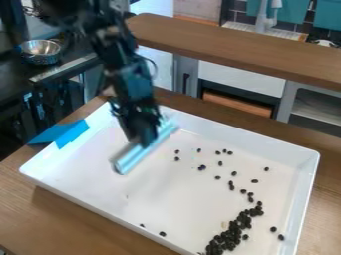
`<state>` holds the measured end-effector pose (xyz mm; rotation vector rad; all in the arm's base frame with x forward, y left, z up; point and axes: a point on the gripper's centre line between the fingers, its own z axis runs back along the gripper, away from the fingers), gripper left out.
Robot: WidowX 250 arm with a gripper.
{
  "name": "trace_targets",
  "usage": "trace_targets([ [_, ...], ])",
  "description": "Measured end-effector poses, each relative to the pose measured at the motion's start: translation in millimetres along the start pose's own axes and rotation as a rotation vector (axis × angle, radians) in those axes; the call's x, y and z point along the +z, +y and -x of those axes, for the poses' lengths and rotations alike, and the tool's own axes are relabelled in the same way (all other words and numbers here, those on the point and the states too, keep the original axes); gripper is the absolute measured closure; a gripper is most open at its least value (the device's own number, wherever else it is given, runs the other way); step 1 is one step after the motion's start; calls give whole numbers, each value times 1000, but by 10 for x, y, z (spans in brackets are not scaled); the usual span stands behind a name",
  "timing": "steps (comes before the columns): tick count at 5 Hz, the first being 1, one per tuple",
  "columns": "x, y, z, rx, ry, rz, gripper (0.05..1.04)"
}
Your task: Sweep into pile
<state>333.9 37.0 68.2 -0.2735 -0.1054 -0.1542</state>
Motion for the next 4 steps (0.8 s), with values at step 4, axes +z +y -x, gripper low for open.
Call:
trace_targets([
  [4, -481, 525, -475, 290, 31, -54, 735],
])
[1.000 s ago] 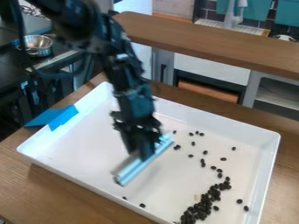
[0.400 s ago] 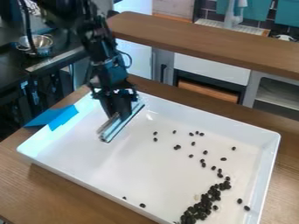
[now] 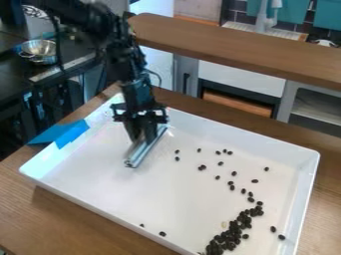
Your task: Sweep into pile
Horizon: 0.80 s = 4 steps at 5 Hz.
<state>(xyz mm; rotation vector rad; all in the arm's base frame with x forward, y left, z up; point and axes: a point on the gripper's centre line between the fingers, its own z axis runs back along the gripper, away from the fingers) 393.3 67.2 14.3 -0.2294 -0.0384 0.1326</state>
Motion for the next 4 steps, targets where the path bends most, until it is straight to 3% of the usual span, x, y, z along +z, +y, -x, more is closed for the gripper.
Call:
trace_targets([
  [2, -159, -169, -74, 7, 23, -24, 735],
  [4, -223, -465, -66, -34, 35, -17, 735],
])
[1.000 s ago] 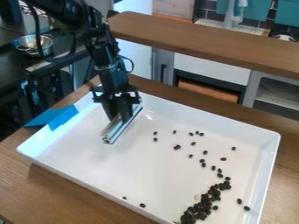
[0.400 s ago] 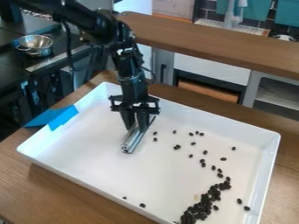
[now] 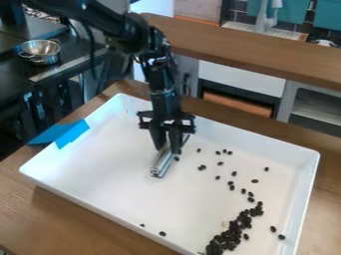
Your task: Sweep into pile
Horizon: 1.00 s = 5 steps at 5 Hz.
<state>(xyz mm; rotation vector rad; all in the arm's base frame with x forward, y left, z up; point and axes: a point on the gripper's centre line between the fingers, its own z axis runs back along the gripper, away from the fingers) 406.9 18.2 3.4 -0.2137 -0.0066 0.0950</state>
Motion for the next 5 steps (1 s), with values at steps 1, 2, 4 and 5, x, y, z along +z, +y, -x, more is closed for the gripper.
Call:
trace_targets([
  [1, -34, -177, 26, -9, 18, 12, 735],
  [2, -56, -352, 29, -23, 24, 16, 735],
  [4, -108, -554, -11, -40, 13, 11, 735],
  [5, -158, -662, -14, -71, 20, 3, 735],
])
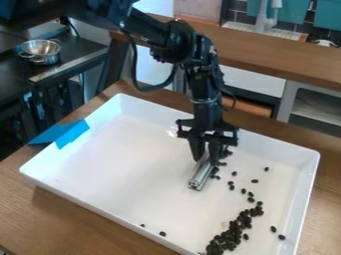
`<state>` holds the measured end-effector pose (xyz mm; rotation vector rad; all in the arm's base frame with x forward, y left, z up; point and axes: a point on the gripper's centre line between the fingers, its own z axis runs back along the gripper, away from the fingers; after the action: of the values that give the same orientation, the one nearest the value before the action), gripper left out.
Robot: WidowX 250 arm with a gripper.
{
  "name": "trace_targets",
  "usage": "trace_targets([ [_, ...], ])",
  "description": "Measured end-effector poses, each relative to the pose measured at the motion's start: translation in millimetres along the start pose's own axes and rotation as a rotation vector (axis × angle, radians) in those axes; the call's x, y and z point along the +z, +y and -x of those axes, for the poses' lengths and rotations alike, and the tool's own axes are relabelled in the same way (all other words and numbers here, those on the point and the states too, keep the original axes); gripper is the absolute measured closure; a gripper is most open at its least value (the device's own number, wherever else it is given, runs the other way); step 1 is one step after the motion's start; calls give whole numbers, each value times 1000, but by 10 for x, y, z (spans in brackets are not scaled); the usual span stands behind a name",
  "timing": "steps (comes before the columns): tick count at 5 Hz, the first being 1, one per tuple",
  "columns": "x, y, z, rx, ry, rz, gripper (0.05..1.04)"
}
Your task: Sweep into pile
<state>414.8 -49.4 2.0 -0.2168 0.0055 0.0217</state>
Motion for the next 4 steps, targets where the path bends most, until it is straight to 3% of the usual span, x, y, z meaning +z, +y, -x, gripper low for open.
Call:
trace_targets([
  [1, -8, -55, 5, -27, 3, -9, 735],
  [4, -89, -427, 83, -267, 47, -15, 735],
])
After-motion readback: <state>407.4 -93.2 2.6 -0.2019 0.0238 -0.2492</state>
